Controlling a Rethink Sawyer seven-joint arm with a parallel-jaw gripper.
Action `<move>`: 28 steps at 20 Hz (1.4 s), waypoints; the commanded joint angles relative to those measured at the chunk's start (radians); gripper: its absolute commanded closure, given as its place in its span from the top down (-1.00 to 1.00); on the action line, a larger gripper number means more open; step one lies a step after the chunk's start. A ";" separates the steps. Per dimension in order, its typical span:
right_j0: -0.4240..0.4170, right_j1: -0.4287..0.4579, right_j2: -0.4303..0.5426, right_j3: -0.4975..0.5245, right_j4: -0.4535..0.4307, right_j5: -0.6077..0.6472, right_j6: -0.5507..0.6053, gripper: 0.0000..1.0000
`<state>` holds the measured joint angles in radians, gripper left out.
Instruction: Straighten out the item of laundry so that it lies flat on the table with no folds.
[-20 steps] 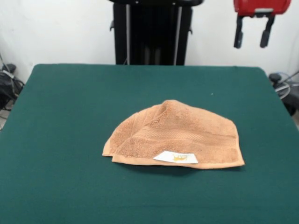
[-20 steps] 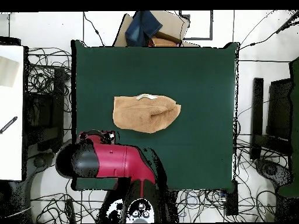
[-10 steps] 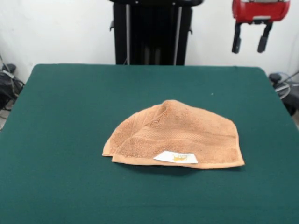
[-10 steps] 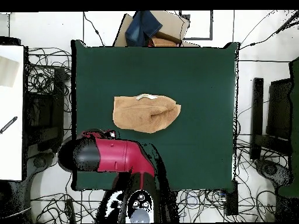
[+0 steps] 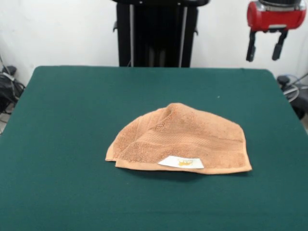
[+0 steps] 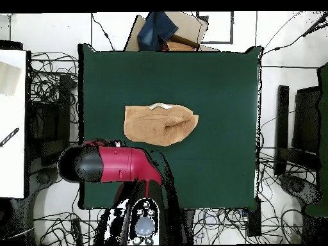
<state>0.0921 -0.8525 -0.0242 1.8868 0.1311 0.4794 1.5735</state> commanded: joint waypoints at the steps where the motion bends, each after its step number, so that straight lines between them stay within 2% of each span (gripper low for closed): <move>1: -0.015 0.094 0.027 -0.073 0.056 0.083 0.230 1.00; 4: -0.016 0.117 0.027 -0.099 0.073 0.150 0.247 1.00; 9: -0.024 0.124 0.048 -0.115 0.113 0.148 0.254 1.00; 14: 0.020 0.116 -0.007 -0.156 0.117 0.225 0.299 1.00; 17: 0.058 0.096 -0.055 -0.139 0.084 0.122 0.305 1.00; 21: 0.061 0.081 -0.072 -0.158 0.061 0.241 0.273 1.00; 24: 0.033 0.099 -0.053 -0.189 0.055 0.280 0.218 1.00; 28: 0.034 0.114 -0.063 -0.213 0.043 0.329 0.221 1.00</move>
<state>0.1350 -0.7606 -0.0606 1.7074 0.1952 0.6674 1.5803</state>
